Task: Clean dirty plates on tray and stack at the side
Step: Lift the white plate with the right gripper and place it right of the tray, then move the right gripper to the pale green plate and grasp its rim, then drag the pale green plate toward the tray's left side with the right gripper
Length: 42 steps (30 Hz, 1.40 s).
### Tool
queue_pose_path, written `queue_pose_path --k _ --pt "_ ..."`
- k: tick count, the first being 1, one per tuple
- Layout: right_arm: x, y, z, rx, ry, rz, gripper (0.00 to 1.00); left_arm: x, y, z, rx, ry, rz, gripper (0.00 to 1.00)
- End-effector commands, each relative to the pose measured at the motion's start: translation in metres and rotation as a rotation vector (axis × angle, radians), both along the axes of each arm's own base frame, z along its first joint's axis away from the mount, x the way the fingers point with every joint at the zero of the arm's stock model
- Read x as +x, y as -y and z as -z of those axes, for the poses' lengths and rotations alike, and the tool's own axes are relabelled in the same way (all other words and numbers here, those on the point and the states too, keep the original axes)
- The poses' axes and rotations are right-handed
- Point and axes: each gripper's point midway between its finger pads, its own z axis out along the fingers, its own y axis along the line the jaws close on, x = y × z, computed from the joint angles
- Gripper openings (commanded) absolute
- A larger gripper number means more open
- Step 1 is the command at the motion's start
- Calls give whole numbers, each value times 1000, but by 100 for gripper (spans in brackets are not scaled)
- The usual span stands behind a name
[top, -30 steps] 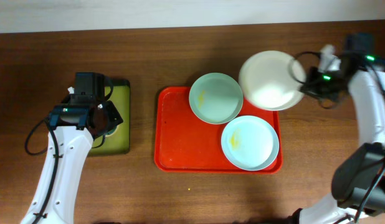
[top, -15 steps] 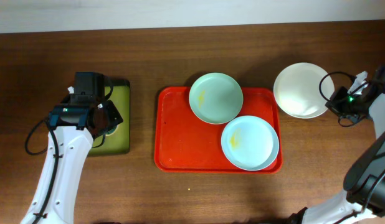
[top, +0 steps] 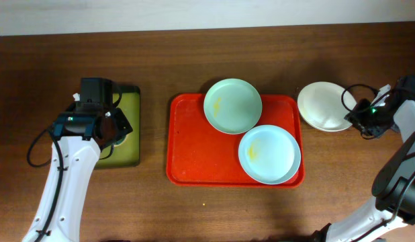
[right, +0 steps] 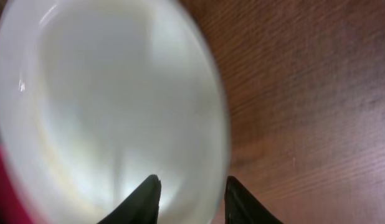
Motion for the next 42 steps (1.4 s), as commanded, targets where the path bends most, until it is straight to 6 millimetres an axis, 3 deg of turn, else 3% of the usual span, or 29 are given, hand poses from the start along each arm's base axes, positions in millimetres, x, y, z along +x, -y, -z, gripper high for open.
queue_pose_path --k 1,5,8,10,12,14,16,17,18,24,25,28,32,40,42 --pt "22 10 -71 -82 131 -8 35 4 -1 -10 2 33 12 0" --pt "30 3 -126 -125 219 -33 36 4 -1 -10 2 33 12 0" --pt "44 -43 -160 -51 334 -142 37 4 -1 -10 1 34 12 0" --pt "51 -82 -165 8 360 -232 44 4 -1 -11 1 36 12 0" --pt "57 -115 -159 15 353 -334 46 5 -1 -11 1 37 12 0" --pt "64 -159 -144 -11 342 -511 50 4 -1 -11 2 37 12 0" --pt "69 -186 -123 -65 288 -592 58 5 -1 -11 1 37 12 0" --pt "71 -197 -107 -108 245 -621 72 4 -1 -11 1 37 12 0" --pt "73 -210 -90 -135 202 -652 76 4 -1 -11 2 37 12 0" --pt "74 -249 -20 -124 48 -652 79 5 -1 -11 1 38 12 0" --pt "74 -255 -11 -111 37 -665 76 5 -1 -11 1 38 12 0" --pt "71 -265 10 -99 1 -689 53 5 -1 -11 2 39 12 0" --pt "72 -269 15 -99 2 -699 20 5 -1 -11 1 40 12 0" --pt "65 -275 26 -84 -33 -715 16 5 -1 -11 1 40 12 0" --pt "64 -278 28 -83 -38 -721 6 5 0 -11 -1 40 13 0"
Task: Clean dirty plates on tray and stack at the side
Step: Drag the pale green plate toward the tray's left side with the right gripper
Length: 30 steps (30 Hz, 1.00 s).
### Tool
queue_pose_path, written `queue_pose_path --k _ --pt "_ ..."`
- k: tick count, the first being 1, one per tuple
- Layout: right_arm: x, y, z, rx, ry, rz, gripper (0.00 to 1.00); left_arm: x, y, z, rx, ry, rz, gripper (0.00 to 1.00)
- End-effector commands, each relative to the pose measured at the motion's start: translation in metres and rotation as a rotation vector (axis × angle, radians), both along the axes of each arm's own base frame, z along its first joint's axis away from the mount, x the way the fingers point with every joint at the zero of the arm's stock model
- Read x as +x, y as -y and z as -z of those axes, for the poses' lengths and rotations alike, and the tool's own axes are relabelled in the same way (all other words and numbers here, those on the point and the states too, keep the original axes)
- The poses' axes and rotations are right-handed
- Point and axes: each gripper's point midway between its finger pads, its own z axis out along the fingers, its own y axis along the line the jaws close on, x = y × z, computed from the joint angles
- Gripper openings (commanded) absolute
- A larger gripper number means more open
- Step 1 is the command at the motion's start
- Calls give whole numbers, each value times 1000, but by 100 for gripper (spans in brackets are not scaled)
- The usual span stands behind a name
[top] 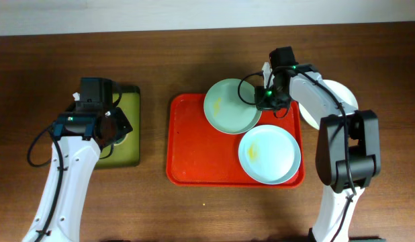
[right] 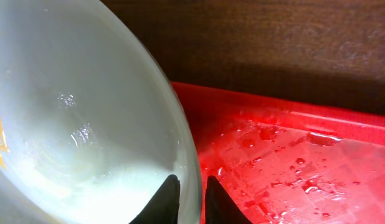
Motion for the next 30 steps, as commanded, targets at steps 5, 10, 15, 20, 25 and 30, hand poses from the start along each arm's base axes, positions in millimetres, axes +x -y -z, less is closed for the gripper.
queue_pose_path --k 5,10,15,20,25,30 --pt "-15 -28 8 81 -59 -53 4 3 1 -10 -8 31 17 0" --pt "-49 -69 -3 255 -169 -161 4 12 34 -13 -125 65 202 0" --pt "-78 -85 1 195 -250 -215 4 19 48 -16 -131 94 249 0" --pt "-88 -96 11 53 -261 -182 4 30 6 -12 32 114 7 0" --pt "-88 -87 17 -89 -245 -105 4 52 4 22 52 71 -9 0" --pt "-84 -63 20 -200 -229 -96 4 60 4 55 61 1 3 0"
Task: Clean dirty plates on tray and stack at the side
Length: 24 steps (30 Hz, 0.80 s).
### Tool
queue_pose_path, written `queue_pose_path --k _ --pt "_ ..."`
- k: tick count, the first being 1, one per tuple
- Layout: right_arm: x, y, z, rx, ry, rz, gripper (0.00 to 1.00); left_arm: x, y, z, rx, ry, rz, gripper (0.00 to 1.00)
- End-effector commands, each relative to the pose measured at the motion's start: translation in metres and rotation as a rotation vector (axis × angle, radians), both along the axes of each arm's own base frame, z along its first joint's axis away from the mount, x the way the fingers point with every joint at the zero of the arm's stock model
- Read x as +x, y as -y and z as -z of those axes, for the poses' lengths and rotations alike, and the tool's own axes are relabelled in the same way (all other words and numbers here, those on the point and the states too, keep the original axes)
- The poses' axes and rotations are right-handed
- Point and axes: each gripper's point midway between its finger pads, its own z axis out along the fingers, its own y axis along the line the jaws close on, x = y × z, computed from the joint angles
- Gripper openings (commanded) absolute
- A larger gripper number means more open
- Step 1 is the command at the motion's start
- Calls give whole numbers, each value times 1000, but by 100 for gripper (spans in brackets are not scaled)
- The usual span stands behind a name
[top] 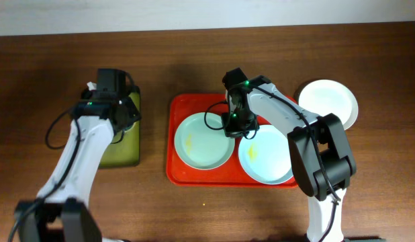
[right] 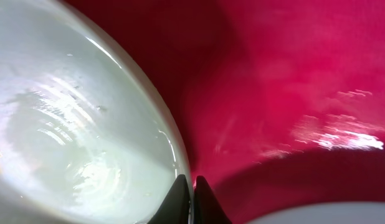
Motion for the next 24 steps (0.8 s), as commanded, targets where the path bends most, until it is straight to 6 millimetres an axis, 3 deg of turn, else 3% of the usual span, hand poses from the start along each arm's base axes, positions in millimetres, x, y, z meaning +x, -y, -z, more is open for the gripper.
queue_pose_path --k 1,5,12,24 --pt "6 24 8 -93 18 -2 4 11 -5 20 41 -32 3 0" --pt "-8 -2 10 39 -23 -70 4 25 -29 44 96 -39 -52 0" --pt "-19 -9 39 48 6 -101 4 25 -59 75 21 -84 -127 0" --pt "-14 -11 39 58 28 -101 4 10 -54 133 -41 -232 -108 0"
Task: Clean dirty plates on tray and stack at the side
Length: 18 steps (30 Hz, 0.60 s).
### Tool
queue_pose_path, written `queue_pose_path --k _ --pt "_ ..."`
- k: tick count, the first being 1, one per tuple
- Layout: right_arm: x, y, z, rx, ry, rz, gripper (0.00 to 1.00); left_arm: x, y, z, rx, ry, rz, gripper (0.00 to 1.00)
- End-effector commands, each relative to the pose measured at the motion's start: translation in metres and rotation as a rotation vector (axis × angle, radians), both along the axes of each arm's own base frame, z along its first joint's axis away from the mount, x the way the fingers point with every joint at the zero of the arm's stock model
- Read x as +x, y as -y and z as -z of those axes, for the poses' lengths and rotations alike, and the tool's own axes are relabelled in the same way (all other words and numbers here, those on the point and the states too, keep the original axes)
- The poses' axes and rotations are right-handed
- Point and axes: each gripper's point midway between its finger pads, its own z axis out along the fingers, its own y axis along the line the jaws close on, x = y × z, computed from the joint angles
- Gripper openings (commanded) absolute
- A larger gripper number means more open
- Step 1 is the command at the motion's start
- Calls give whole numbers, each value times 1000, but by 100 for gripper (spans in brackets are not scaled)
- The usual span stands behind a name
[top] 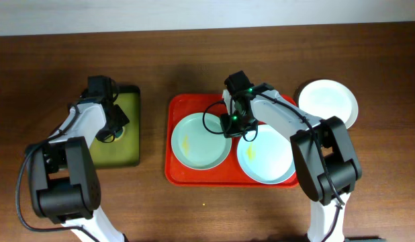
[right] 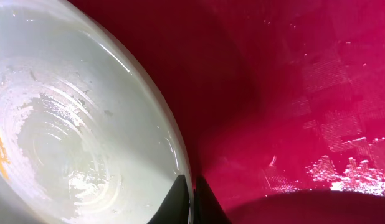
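Note:
A pale green plate (top: 199, 141) with a yellow smear lies on the left half of the red tray (top: 187, 104). My right gripper (top: 232, 125) is shut on its right rim; in the right wrist view the gripper (right: 191, 194) pinches the wet rim of the plate (right: 74, 137) over the tray floor (right: 292, 93). A pale blue plate (top: 264, 154), also smeared yellow, fills the tray's right front. A clean white plate (top: 328, 102) rests on the table to the right. My left gripper (top: 113, 122) hovers over a green pad (top: 123, 144); its jaws are unclear.
The green pad lies on the brown table (top: 369, 195) left of the tray. My right arm crosses the tray's back right part above the blue plate. The table's far edge meets a white wall.
The green plate sits a touch further left, still in my right gripper. My left arm has changed posture; its gripper is now lower over the green pad.
My right gripper was first open at the white plate on the table. Then its jaws stood astride the green plate's rim at the tray's back. Later it was shut on that rim with the plate at the tray's left front, where it stays.

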Motion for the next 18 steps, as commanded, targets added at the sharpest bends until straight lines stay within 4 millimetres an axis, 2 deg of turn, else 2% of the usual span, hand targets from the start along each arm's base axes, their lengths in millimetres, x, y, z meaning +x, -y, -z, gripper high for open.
queue_pose_path --k 1,5,8,11,14,16,17,18 --pt "-21 5 32 -64 -70 -21 4 -7 5 24 -26 -62 24 0" --pt "-19 5 32 -62 -68 -6 4 0 3 -9 -9 -23 66 0" --pt "-19 5 32 -62 -68 -3 4 15 7 -60 -21 94 75 0" --pt "-18 5 32 -65 -66 13 4 22 31 -110 -135 237 127 0" --pt "-17 5 32 -63 -64 13 4 14 43 -129 -192 261 151 0" --pt "-17 5 32 -63 -64 12 5 6 59 -129 -276 241 177 0" --pt "-17 5 32 -63 -64 12 9 2 67 -127 -315 222 189 0" --pt "-18 5 32 -63 -65 12 25 -4 76 -124 -347 193 203 0"
